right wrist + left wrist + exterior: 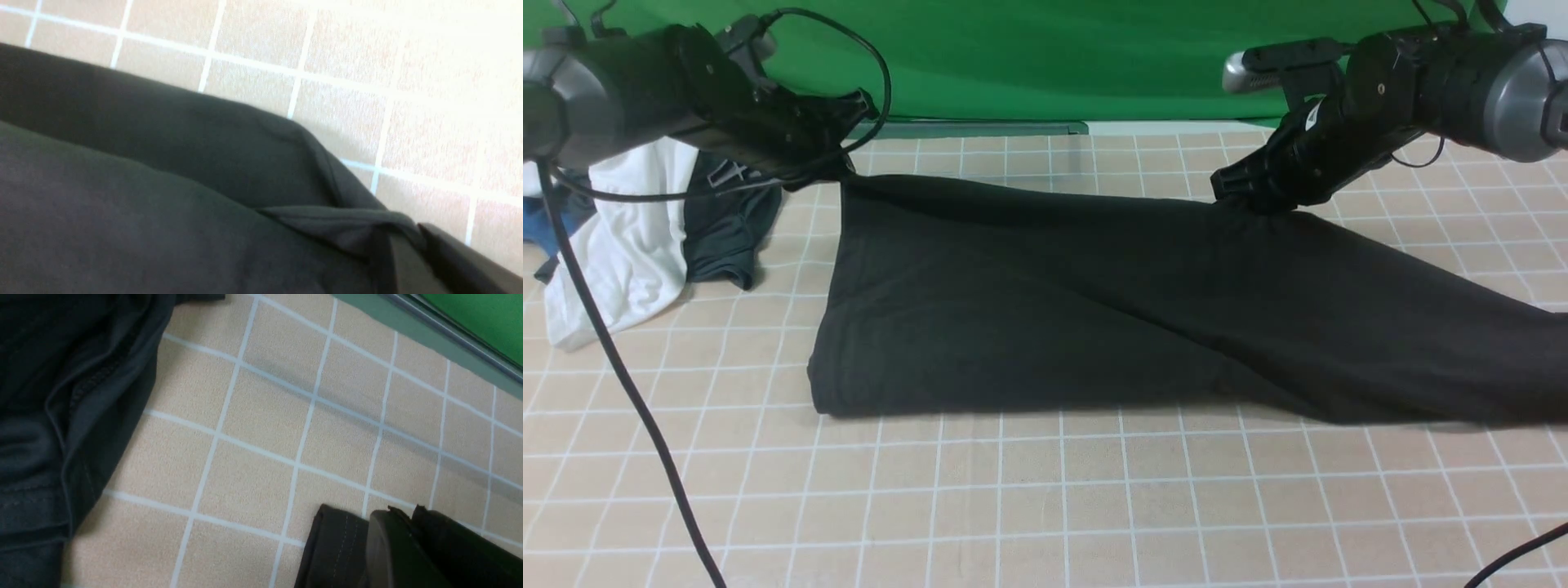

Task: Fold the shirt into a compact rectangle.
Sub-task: 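Fold the black garment in half by bringing its near edge over to the far edge, then pull the folded dark garment lengthwise by its ends to straighten it flat on the table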

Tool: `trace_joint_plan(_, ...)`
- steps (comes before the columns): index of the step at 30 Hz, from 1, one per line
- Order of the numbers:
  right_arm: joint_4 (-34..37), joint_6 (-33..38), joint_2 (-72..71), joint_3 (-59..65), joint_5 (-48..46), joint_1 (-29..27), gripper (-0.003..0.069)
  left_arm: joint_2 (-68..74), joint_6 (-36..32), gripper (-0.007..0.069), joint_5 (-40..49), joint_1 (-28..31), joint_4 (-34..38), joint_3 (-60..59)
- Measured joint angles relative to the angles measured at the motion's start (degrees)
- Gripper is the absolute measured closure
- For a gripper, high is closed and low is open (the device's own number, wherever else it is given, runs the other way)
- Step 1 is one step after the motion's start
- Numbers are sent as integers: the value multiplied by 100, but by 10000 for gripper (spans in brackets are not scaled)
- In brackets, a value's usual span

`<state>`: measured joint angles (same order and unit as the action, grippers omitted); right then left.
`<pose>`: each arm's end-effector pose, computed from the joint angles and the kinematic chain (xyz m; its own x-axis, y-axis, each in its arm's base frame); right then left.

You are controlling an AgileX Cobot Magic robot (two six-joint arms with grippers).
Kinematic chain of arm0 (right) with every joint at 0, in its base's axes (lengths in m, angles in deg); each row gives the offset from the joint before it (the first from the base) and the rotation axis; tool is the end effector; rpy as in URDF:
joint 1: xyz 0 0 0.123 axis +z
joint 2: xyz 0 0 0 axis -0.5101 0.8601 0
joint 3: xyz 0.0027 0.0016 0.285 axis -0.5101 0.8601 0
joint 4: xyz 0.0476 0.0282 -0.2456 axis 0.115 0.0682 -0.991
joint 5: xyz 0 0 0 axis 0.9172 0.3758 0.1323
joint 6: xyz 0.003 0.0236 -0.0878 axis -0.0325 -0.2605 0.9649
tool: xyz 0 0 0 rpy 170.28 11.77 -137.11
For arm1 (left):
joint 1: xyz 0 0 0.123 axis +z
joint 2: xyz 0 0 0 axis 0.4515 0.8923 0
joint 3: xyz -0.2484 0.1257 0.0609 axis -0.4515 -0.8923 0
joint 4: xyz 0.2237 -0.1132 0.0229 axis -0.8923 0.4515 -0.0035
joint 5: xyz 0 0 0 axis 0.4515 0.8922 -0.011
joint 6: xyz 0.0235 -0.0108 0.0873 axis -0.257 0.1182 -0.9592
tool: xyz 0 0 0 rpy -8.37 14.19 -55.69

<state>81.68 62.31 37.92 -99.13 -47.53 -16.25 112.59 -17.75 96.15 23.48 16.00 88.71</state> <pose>0.4548 0.1169 0.2002 -0.8321 -0.0889 -0.5474 -0.1494 0.9865 0.0668 0.4635 -0.0373 0.2114 -0.7025 -0.3852 -0.5984 -0.1828 0.9103 -0.3713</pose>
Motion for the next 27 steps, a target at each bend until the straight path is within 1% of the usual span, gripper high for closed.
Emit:
trace_joint_plan(3,0,0,0,0,168,0,609,141,0,607,-129,0,14,0)
trace_joint_plan(7,0,0,0,0,344,0,604,327,0,599,-286,0,204,0)
trace_joint_plan(10,0,0,0,0,342,0,561,329,0,529,-231,5,259,57)
trace_joint_plan(11,0,0,0,0,342,0,529,323,0,500,-140,5,268,111)
trace_joint_plan(12,0,0,0,0,342,0,513,324,0,484,-118,5,269,142)
trace_joint_plan(13,0,0,-8,0,308,0,447,299,0,419,109,13,269,294)
trace_joint_plan(15,0,0,-49,-29,186,0,352,254,5,324,526,18,262,550)
trace_joint_plan(16,0,0,-110,-70,66,-3,284,202,5,250,857,30,248,798)
trace_joint_plan(18,0,0,-238,-175,-173,-22,218,136,5,161,1407,40,212,1180)
trace_joint_plan(20,0,10,-369,-359,-502,-54,205,85,5,90,2088,48,206,1621)
trace_joint_plan(22,0,63,-566,-611,-942,-106,237,68,16,48,2704,48,206,2187)
trace_joint_plan(23,0,94,-610,-675,-1050,-120,260,68,32,46,2843,48,206,2304)
trace_joint_plan(24,0,199,-735,-904,-1451,-142,327,68,52,55,3266,48,206,2646)
trace_joint_plan(25,0,278,-852,-1062,-1753,-171,414,68,59,78,3623,48,206,2925)
trace_joint_plan(26,0,322,-931,-1205,-2079,-183,477,68,64,120,3981,48,206,3181)
trace_joint_plan(27,-32,350,-1056,-1333,-2477,-210,552,51,64,190,4291,48,206,3420)
